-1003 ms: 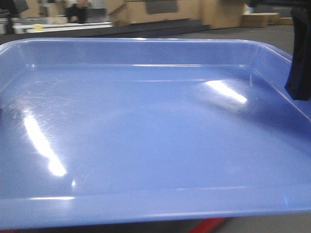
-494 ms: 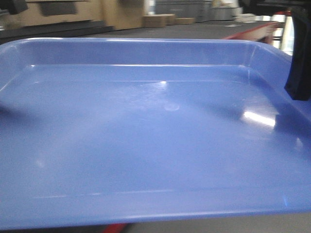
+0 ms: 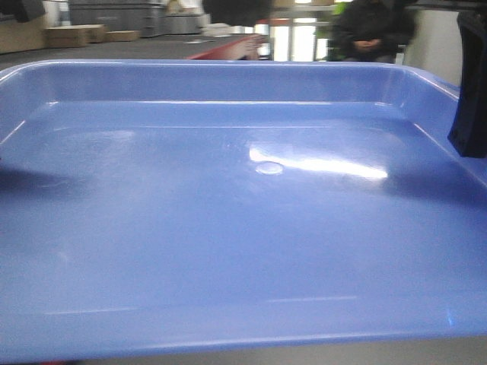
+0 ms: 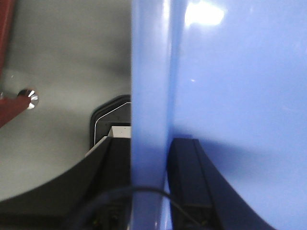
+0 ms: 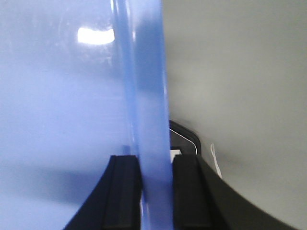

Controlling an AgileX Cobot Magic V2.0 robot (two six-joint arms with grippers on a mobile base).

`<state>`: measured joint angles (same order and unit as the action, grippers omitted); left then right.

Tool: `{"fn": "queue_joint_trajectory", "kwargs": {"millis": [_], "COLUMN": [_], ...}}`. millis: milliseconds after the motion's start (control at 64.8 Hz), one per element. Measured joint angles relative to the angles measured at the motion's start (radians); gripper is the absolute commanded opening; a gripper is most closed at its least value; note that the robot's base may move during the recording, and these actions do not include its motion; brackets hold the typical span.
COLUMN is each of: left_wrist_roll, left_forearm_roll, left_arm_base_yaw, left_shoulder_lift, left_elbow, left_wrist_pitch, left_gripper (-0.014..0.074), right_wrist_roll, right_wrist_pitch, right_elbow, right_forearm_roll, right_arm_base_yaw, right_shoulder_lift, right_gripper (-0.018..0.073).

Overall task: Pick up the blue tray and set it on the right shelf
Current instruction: 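Hold the tray raised in both grippers while driving to the shelf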

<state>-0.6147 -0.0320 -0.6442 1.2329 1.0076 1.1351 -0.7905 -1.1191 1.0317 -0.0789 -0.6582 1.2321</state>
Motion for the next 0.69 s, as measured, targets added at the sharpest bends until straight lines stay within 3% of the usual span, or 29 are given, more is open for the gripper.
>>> {"fn": "queue_joint_trajectory", "kwargs": {"millis": [694], "left_wrist_roll": [0.000], "left_forearm_roll": [-0.004], "left_arm_base_yaw": [0.000], "left_shoulder_lift": [0.000], "left_elbow": [0.000], "left_wrist_pitch": [0.004], "left_gripper": [0.0106], "right_wrist_roll": [0.000], "right_wrist_pitch": [-0.002], "right_elbow": [0.000], "right_forearm_roll": [0.000], "right_arm_base_yaw": [0.000], "right_shoulder_lift": [0.000], "right_gripper": [0.0243]}}
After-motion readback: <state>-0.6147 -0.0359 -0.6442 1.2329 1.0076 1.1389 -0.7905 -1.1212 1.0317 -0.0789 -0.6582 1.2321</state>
